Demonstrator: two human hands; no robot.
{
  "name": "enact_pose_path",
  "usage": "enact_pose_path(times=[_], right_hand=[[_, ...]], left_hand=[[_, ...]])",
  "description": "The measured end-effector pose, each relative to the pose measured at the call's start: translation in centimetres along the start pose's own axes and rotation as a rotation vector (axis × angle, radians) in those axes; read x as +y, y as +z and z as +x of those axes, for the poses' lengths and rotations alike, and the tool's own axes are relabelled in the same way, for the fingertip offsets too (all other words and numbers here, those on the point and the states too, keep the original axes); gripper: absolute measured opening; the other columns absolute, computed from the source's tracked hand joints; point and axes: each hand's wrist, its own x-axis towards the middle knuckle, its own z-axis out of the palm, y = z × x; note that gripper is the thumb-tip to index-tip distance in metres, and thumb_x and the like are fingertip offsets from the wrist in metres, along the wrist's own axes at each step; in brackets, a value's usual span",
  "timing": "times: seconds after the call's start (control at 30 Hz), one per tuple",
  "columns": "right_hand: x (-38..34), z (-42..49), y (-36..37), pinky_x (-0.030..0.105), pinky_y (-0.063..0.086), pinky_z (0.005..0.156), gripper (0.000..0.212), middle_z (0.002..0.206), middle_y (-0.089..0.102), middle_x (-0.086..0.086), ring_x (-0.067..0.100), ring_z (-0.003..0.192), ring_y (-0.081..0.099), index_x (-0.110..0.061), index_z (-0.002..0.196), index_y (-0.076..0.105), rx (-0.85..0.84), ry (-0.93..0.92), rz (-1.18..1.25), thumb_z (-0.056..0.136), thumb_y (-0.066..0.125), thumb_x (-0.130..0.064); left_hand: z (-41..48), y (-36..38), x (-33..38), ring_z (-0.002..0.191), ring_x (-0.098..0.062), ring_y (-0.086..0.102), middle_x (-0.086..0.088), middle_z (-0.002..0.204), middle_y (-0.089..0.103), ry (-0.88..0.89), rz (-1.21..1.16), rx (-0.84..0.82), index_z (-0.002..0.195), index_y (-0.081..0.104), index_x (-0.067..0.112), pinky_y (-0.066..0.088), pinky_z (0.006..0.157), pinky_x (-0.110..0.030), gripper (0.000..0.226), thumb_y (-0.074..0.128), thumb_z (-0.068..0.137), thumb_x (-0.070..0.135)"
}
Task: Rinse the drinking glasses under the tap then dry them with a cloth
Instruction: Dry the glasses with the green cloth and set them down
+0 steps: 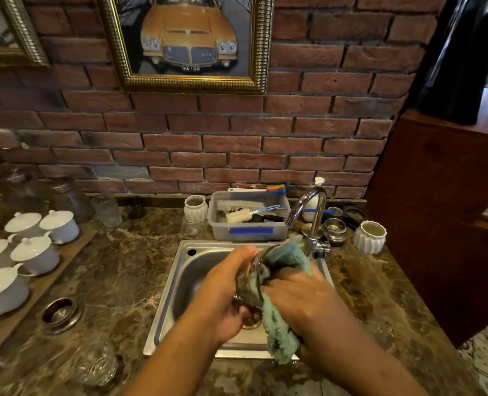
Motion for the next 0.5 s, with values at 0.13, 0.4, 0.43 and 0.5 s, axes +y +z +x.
enact_pose_path(times=[0.13, 0.4, 0.43, 0.5], right_hand=[[0.5, -0.6, 0.2, 0.032, 0.053, 0.081, 0.024, 0.086, 0.07, -0.015, 0.007, 0.085, 0.062, -0.029, 0.09, 0.073, 0.005, -0.045, 0.026, 0.096, 0.055, -0.042], [-1.3, 0.5, 2.3, 0.029, 0.055, 0.066, 0.033, 0.075, 0.073, 0.0, 0.016, 0.066, 0.067, -0.023, 0.085, 0.075, 0.214, 0.501, 1.019, 0.075, 0.078, -0.054], [-1.6, 0.5, 2.3, 0.039, 0.057, 0.065, 0.047, 0.078, 0.073, 0.009, 0.026, 0.067, 0.068, -0.016, 0.089, 0.075, 0.256, 0.583, 1.25, 0.064, 0.086, -0.054], [-1.7, 0.6, 2.8, 0.059, 0.056, 0.082, 0.068, 0.098, 0.075, 0.021, 0.038, 0.087, 0.073, -0.012, 0.098, 0.077, 0.346, 0.712, 1.692, 0.042, 0.099, -0.043]], left_hand=[[0.5, -0.5, -0.4, 0.055, -0.02, 0.059, -0.006, 0.065, 0.067, -0.042, 0.006, 0.027, 0.082, 0.074, 0.012, 0.036, 0.057, -0.026, 0.027, 0.074, 0.077, 0.039], [0.3, -0.3, -1.0, 0.066, -0.008, 0.061, 0.011, 0.07, 0.066, 0.848, 0.418, 0.254, 0.085, 0.073, 0.016, 0.047, 0.052, -0.02, 0.021, 0.057, 0.097, 0.021], [0.3, -0.8, -1.1, 0.072, -0.008, 0.063, 0.012, 0.076, 0.067, 1.004, 0.554, 0.264, 0.088, 0.073, 0.018, 0.05, 0.059, -0.019, 0.02, 0.056, 0.095, 0.026], [0.7, -1.7, -1.0, 0.082, -0.009, 0.064, 0.007, 0.085, 0.068, 1.288, 0.814, 0.229, 0.093, 0.072, 0.013, 0.051, 0.069, -0.02, 0.024, 0.054, 0.091, 0.029]])
